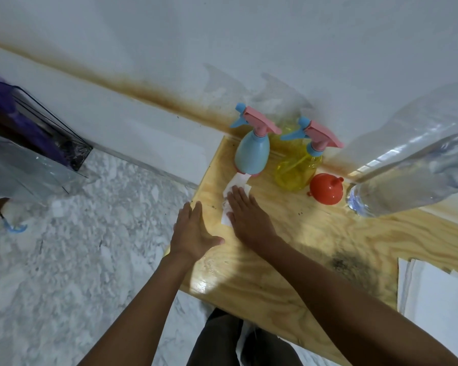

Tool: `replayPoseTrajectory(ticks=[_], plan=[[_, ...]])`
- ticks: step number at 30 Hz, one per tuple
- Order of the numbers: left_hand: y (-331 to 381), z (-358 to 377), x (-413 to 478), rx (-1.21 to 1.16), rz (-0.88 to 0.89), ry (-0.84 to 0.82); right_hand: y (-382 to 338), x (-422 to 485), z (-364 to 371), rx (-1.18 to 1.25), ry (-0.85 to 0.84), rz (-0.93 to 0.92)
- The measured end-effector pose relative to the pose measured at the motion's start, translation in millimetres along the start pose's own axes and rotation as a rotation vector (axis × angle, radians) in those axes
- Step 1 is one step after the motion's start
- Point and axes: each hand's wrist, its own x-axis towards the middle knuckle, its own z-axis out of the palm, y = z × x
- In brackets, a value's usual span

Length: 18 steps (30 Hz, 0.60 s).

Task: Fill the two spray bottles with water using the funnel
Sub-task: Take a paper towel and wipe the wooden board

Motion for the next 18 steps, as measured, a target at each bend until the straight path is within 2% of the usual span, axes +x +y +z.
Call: replayPoseTrajectory(ticks=[9, 14, 18], plan=[[-3, -3, -5, -0.087, -0.011, -0.023, -19, 41, -2, -0.026, 0.013, -0.179], [-8, -8, -3, -0.087, 0.022, -0.077, -4, 7, 8, -0.075, 0.100, -0.335], [-9, -12, -1, -0.079, 0.041, -0.119, 14, -20, 9, -0.062, 0.117, -0.307]])
